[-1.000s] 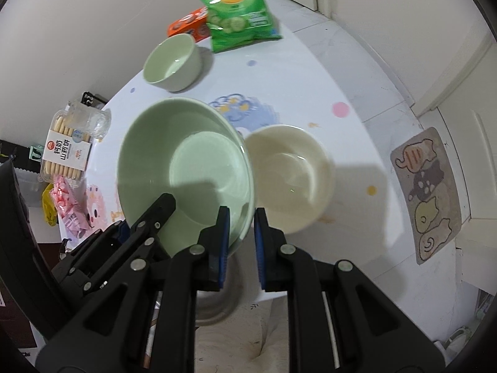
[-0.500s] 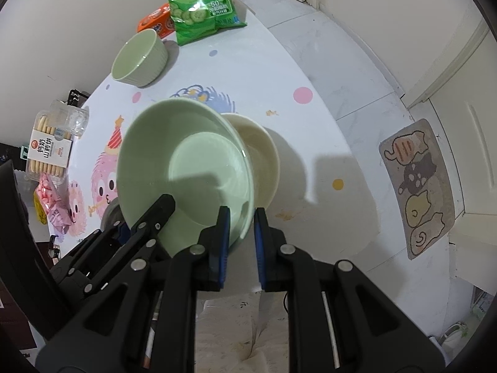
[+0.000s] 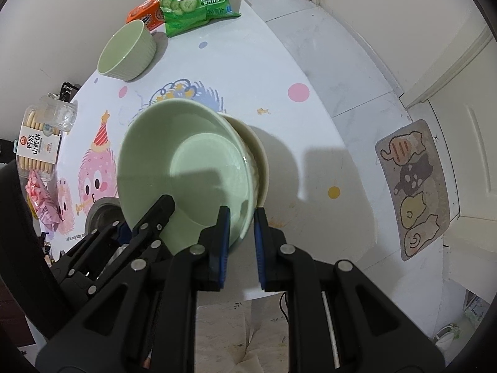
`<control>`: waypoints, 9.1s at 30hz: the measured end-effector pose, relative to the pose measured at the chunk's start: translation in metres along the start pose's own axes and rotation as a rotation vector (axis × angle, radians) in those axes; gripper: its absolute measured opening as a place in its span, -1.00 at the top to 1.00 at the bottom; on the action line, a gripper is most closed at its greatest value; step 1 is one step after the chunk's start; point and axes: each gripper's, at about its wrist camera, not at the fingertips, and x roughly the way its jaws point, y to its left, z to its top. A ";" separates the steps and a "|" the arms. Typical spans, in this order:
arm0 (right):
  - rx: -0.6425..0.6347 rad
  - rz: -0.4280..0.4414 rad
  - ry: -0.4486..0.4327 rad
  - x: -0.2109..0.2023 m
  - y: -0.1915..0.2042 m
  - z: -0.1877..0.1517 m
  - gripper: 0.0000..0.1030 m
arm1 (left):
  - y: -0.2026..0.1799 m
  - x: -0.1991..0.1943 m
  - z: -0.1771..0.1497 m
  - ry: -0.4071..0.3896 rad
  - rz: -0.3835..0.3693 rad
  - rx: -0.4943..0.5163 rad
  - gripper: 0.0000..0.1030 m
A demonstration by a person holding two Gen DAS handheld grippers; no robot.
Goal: Organize plates and bowls
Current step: 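Carry the green bowl with both grippers over the cream bowl, then lower the green bowl into the cream bowl and open both grippers, then move both grippers to the next green bowl and close on its rim, then carry the green bowl with both grippers onto the green bowl stack, open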
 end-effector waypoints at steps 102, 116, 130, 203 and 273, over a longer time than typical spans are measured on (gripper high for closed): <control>0.142 0.095 -0.030 0.081 0.136 0.209 0.18 | 0.183 0.071 0.228 -0.030 0.048 -0.198 -0.58; 0.143 0.075 0.007 0.102 0.133 0.216 0.18 | 0.185 0.094 0.236 0.006 0.055 -0.204 -0.58; 0.130 0.083 0.031 0.113 0.136 0.220 0.64 | 0.180 0.100 0.241 0.024 0.044 -0.191 0.28; 0.004 0.020 -0.171 -0.076 0.056 0.005 0.76 | 0.031 -0.101 0.039 -0.133 -0.021 0.006 0.84; 0.052 -0.021 -0.099 -0.038 0.003 0.000 0.11 | 0.022 -0.051 0.025 -0.086 -0.035 0.019 -0.59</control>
